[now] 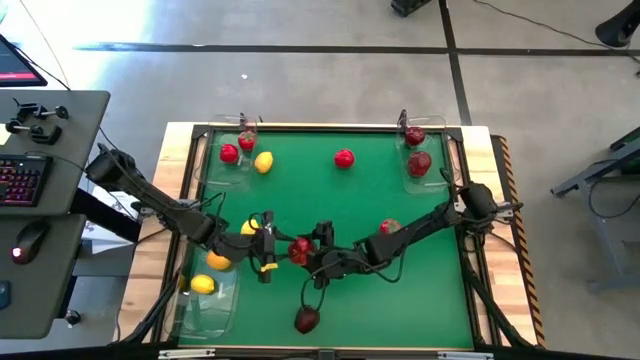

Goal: Sort produce into baskets
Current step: Put the apple into the top right bin

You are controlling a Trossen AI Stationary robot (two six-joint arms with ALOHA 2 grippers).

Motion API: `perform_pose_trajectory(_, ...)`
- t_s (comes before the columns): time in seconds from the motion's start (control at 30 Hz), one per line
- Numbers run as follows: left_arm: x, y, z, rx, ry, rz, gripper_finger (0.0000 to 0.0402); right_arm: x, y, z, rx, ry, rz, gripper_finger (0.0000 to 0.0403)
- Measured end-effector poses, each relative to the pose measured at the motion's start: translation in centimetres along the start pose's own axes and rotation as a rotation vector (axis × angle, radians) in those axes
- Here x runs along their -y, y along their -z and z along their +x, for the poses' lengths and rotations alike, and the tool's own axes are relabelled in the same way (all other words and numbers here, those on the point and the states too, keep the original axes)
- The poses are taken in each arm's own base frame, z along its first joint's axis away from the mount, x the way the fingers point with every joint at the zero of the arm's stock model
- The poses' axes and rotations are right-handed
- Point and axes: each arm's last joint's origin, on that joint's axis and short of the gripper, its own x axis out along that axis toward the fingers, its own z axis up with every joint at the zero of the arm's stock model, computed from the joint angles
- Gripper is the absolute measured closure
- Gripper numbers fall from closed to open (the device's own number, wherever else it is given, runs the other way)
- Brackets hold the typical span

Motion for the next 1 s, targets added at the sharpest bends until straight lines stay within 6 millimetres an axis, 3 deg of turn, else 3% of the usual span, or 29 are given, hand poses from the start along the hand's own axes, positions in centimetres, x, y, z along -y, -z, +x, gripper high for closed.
perform_pose_trajectory(0.6,0.7,-0.3,-0.4,0.027,0.033,0.1,0.0392,0.8,-0.2,0.5,0.037,-0.011,0.024,0.0085)
perform_pose_trajectory(1.0,1.4,-0.2,-1.3,0.033,-0.022,0.164,0.0401,1.5,-0.2,1.0,0.04,-0.023,0.153,0.0043)
